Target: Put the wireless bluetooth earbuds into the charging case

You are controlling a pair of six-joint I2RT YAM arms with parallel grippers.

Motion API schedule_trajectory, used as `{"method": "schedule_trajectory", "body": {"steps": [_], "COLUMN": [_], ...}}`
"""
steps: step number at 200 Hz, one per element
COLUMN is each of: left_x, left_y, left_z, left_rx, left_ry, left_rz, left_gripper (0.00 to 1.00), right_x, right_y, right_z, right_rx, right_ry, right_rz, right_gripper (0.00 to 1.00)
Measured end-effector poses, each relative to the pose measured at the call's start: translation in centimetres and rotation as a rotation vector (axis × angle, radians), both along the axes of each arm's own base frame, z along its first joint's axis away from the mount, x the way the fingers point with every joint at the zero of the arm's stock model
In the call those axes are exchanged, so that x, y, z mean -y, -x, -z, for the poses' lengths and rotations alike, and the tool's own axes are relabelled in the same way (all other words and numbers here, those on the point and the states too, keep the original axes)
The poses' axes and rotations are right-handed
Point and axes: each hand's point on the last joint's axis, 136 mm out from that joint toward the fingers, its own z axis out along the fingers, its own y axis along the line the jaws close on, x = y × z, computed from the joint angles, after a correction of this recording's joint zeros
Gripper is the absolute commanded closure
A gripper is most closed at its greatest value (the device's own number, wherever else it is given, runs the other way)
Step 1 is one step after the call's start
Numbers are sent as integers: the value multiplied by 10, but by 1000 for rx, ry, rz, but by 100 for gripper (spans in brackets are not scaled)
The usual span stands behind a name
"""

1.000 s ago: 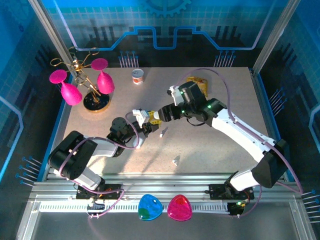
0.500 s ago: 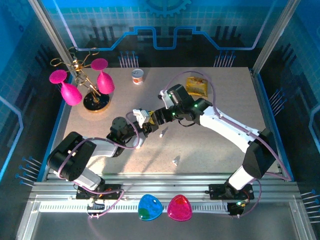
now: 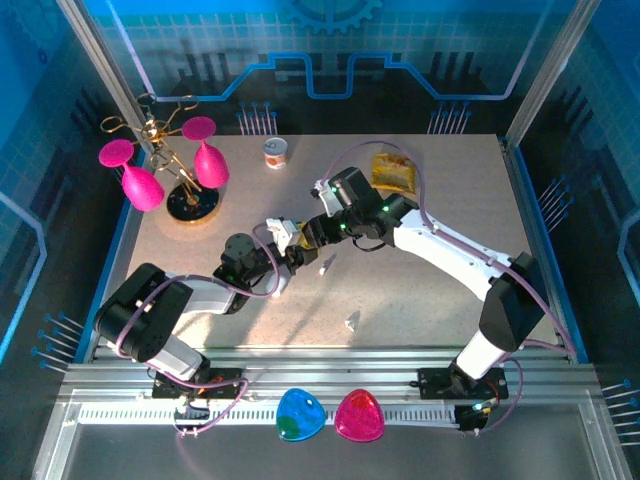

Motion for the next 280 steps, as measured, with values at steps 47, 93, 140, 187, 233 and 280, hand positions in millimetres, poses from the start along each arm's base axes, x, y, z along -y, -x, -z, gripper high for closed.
{"method": "schedule_trajectory", "body": {"steps": [47,93,140,187,233,280], "left_x": [0,1,3,2,-5,-23], "left_y": [1,18,35,42,34,6], "left_z": [-1,4,17,41,50,45], "left_rx": [22,35,26,-50,-112,-231], "left_ry": [-12,-84,-198,-268,-308,-335], "left_rz": [3,47,97,122,55,-131], "left_gripper": [2,1,1,1,1,1], "right_x": [40,101,167,199,208,210], "right_y": [-14,-37,-59,-74,-69,-69], "right_z": [17,53,97,142,173,171], "right_rx": [-21,-28,-26,-43,-76,-65], "right_ry": [30,75,135,198,245,245], "right_rz": [131,323,526,660,698,706], "right_gripper": [49,49,50,50,42,16]}}
